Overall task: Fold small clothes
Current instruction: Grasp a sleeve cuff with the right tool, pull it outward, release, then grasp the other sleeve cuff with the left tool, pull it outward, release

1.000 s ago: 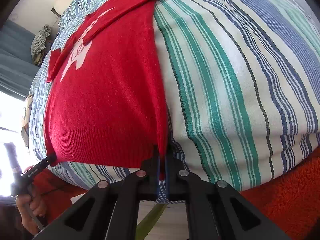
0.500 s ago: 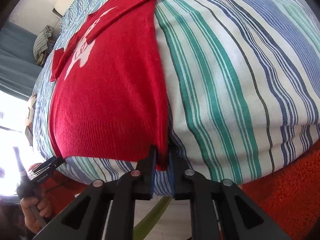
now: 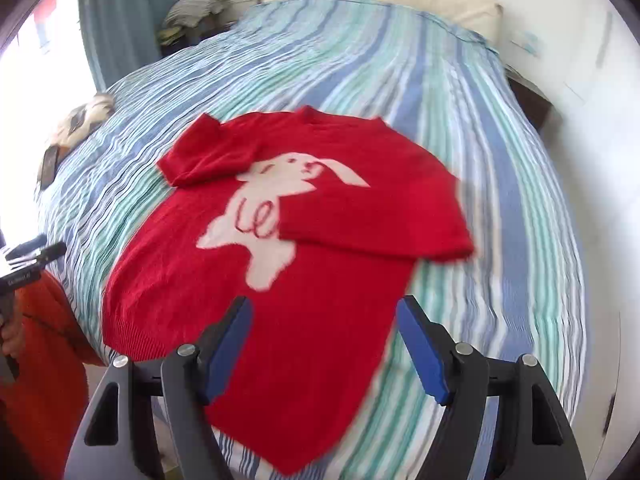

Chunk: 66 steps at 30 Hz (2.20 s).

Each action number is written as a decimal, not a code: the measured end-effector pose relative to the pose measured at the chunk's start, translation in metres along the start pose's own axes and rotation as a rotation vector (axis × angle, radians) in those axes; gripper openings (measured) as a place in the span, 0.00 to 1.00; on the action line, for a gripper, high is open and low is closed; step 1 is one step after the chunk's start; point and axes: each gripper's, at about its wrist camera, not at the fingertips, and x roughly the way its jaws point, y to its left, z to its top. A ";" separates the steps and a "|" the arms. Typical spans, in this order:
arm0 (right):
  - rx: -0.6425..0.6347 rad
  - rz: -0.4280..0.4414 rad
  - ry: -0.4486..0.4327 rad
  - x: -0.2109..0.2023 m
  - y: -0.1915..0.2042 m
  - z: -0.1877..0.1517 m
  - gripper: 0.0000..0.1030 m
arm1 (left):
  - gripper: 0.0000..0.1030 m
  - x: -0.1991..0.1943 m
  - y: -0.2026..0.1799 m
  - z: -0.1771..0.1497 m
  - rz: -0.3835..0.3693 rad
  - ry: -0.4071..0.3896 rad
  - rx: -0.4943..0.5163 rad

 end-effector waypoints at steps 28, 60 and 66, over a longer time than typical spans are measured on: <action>1.041 -0.169 -0.185 -0.013 -0.368 -0.162 0.07 | 0.80 0.068 -0.018 -0.033 0.113 0.160 0.106; 0.956 -0.502 -0.164 -0.054 -0.311 -0.197 0.66 | 0.83 0.024 -0.047 0.029 0.056 -0.006 0.260; 0.794 -0.271 -0.280 -0.072 -0.203 -0.179 0.71 | 0.86 0.077 -0.117 0.138 -0.164 0.048 0.433</action>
